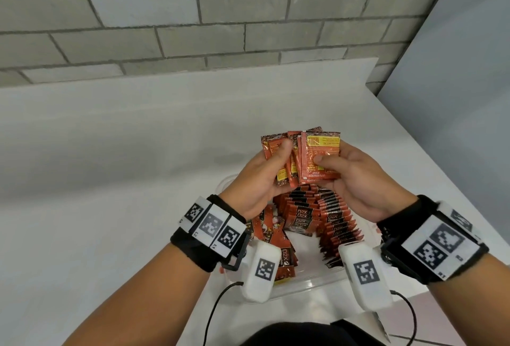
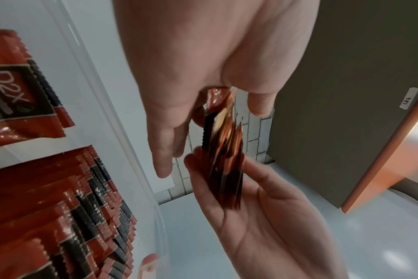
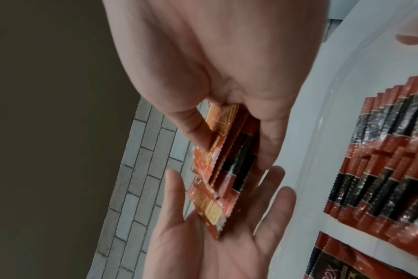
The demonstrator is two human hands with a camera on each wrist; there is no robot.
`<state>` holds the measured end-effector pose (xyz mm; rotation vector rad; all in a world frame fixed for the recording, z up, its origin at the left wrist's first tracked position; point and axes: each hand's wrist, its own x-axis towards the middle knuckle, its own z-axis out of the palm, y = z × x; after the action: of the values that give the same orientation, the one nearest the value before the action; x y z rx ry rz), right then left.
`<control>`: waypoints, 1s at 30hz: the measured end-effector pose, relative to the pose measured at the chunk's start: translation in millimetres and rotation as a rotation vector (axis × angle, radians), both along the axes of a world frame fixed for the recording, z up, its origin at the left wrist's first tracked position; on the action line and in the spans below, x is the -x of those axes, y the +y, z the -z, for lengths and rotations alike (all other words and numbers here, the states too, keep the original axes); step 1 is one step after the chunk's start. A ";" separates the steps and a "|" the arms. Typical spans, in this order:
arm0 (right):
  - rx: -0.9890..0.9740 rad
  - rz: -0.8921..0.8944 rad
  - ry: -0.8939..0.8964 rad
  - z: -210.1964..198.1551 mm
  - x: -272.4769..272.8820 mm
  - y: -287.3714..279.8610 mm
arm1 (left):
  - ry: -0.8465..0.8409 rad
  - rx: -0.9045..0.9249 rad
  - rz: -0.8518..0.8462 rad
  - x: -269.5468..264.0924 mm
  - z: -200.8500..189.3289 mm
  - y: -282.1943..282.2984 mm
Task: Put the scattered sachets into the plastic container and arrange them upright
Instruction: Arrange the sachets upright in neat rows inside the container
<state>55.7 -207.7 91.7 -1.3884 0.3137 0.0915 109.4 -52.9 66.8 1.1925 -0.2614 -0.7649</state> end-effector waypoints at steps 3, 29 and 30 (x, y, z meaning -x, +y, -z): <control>0.076 -0.101 -0.018 -6.0 -0.5 7.5 | -0.067 -0.031 0.032 3.3 -4.4 -4.3; 1.166 -0.440 -0.287 -18.4 -2.1 23.0 | 0.365 0.351 0.100 -1.7 4.8 -4.1; 1.109 -0.438 -0.272 -19.1 -2.1 21.0 | 0.400 0.376 0.121 -2.3 4.7 -1.6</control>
<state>57.8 -186.7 110.8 -2.5250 -0.2332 0.0901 111.7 -54.5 62.1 0.6559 -0.1369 -0.9918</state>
